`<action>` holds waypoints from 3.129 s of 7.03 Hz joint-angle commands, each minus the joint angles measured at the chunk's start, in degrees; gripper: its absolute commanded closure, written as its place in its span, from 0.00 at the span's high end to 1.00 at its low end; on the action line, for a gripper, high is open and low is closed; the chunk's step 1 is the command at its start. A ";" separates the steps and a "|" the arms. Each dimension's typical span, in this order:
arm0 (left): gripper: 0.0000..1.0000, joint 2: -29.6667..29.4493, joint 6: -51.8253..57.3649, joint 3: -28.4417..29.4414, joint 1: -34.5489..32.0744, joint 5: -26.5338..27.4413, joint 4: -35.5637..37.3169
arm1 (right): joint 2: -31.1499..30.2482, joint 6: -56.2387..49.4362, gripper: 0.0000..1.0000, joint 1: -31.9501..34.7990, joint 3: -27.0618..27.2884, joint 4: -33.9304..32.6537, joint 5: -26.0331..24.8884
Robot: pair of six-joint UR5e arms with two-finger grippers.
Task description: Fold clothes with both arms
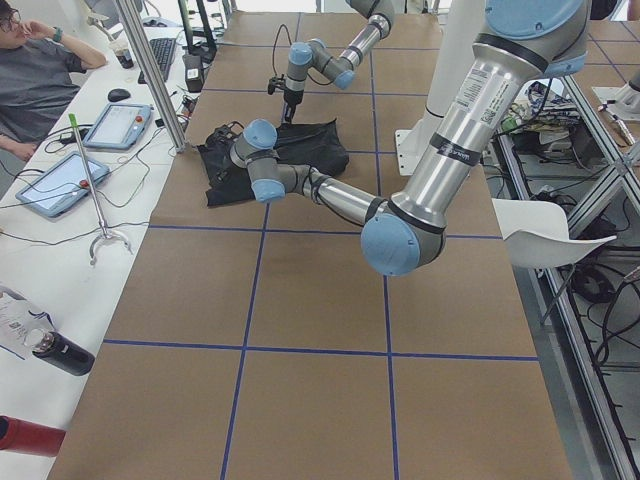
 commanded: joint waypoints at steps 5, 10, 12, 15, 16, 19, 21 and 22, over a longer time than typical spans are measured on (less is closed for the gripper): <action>1.00 -0.25 -0.09 -0.11 0.10 -0.18 -0.07 | -16.83 2.65 0.00 -8.89 23.58 -7.35 -4.55; 1.00 -0.25 -0.09 -0.46 0.10 -0.62 0.98 | -16.76 0.62 0.00 -7.04 23.67 -7.61 -4.54; 1.00 -0.25 -0.17 -0.55 0.10 -2.72 1.60 | -16.32 0.70 0.00 -7.04 24.02 -7.61 -4.89; 1.00 -0.26 -0.70 -0.37 0.10 -4.22 3.88 | -12.66 0.53 1.00 -7.21 28.13 -16.76 -6.66; 1.00 -0.25 -0.79 -0.02 0.10 -4.40 3.97 | -7.06 0.53 1.00 -8.96 28.33 -25.54 -7.09; 1.00 0.71 -0.88 -0.11 0.18 -4.49 3.97 | -1.74 0.53 0.99 -19.06 25.45 -37.72 -15.69; 1.00 0.89 -0.88 -0.02 0.18 -4.49 3.89 | 1.94 -5.13 0.97 -19.08 18.52 -38.19 -18.68; 1.00 0.89 -0.88 0.07 0.18 -4.49 3.89 | 2.83 -7.10 0.97 -19.08 16.57 -38.28 -20.00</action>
